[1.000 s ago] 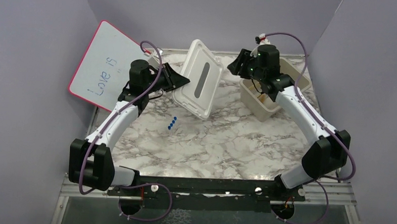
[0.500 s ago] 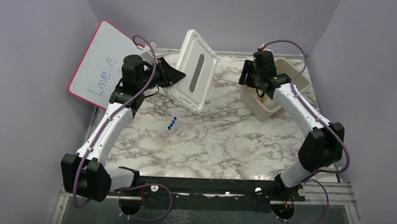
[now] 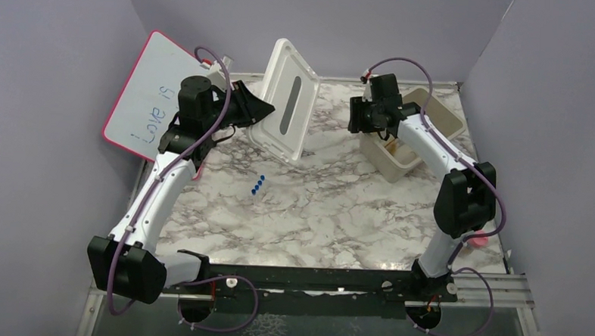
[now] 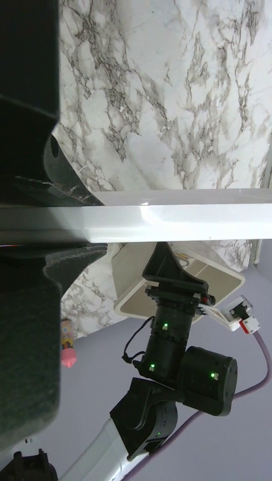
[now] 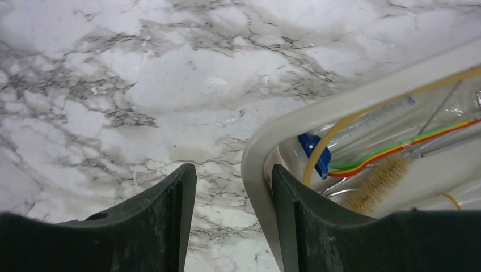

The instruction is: Organize the chemistry lab equipment

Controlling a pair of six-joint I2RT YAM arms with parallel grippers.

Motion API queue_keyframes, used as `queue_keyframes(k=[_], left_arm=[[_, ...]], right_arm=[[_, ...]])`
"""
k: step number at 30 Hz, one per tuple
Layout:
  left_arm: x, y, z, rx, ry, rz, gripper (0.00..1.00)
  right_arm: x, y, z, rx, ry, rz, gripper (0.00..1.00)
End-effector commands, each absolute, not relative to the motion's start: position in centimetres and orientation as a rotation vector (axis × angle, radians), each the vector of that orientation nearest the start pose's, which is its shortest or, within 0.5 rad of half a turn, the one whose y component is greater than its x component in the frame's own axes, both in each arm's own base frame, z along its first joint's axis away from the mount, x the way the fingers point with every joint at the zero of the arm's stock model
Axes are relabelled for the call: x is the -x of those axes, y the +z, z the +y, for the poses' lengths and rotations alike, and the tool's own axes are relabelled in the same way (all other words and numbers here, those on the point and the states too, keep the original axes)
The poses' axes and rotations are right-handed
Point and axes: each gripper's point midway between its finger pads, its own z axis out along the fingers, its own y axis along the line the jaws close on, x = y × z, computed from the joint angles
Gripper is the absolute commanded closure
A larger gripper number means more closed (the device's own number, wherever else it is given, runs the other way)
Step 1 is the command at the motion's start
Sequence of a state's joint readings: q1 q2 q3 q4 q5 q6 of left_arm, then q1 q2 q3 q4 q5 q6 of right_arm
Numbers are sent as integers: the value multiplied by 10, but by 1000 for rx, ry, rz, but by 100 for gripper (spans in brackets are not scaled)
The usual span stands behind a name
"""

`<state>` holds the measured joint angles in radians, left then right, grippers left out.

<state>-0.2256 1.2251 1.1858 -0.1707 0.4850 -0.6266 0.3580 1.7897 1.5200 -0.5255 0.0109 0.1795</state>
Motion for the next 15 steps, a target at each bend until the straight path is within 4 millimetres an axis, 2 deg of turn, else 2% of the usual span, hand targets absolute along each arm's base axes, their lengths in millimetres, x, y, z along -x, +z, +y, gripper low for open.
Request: queue_keyframes(k=[1, 8, 15], left_arm=[[-350, 367, -188, -40, -1041, 1797, 100], [-351, 371, -192, -33, -1082, 1785, 100], [-356, 369, -189, 3, -1065, 1786, 100]], right_arm=[[-426, 166, 202, 442, 474, 2327, 45], [-385, 180, 234, 637, 779, 2252, 46], [-338, 186, 252, 756, 971, 2211, 48]])
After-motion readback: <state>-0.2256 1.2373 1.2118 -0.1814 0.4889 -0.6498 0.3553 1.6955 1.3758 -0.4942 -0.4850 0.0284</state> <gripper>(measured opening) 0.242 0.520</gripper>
